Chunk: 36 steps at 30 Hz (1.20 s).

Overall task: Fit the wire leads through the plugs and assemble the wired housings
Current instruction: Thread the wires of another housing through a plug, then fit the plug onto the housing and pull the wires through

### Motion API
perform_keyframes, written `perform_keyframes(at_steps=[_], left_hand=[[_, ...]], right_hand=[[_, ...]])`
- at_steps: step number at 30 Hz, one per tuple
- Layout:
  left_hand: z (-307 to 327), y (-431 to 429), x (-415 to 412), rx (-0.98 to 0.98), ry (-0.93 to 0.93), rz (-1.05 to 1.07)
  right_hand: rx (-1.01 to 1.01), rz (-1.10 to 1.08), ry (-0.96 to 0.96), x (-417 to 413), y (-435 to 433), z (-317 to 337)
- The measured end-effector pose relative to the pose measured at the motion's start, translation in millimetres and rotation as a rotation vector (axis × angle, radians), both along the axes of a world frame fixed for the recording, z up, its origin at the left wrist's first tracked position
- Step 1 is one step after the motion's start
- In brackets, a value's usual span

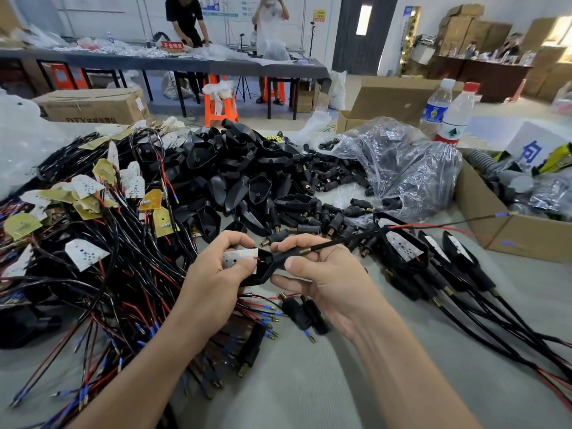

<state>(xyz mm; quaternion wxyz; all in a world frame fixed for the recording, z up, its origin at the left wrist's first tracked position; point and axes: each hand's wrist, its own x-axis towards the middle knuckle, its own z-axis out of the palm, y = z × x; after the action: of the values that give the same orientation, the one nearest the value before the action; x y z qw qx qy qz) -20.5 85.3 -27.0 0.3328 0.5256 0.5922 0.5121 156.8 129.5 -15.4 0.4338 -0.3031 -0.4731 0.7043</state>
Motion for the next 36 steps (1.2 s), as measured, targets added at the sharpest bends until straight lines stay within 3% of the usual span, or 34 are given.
perform_keyframes(at_steps=[3, 7, 10, 14, 19, 21, 25, 29, 31, 36], left_hand=[[2, -2, 5, 0.015, -0.011, -0.002], [3, -3, 8, 0.215, 0.297, 0.202], [3, -3, 4, 0.277, 0.364, 0.348], [3, 0, 5, 0.278, 0.210, 0.318], [4, 11, 3, 0.094, -0.272, 0.261], [3, 13, 0, 0.033, -0.367, 0.260], [2, 11, 1, 0.104, -0.267, 0.333], [0, 5, 3, 0.343, 0.026, 0.409], [1, 7, -1, 0.354, -0.041, 0.330], [3, 13, 3, 0.016, -0.412, 0.095]], right_hand=[[0.011, -0.023, 0.024, 1, 2, 1], [0.045, -0.169, 0.042, 5, 7, 1], [0.057, -0.198, 0.035, 6, 8, -3], [0.130, -0.275, -0.026, -1, 7, -6], [0.205, -0.327, -0.029, -5, 7, -4], [0.176, -0.313, 0.017, -6, 6, -5], [0.016, -0.201, 0.147, -10, 4, -9], [-0.036, -0.162, 0.229, -9, 6, -8], [-0.051, -0.139, 0.263, -7, 6, -7], [-0.003, -0.110, 0.213, -9, 1, -6]])
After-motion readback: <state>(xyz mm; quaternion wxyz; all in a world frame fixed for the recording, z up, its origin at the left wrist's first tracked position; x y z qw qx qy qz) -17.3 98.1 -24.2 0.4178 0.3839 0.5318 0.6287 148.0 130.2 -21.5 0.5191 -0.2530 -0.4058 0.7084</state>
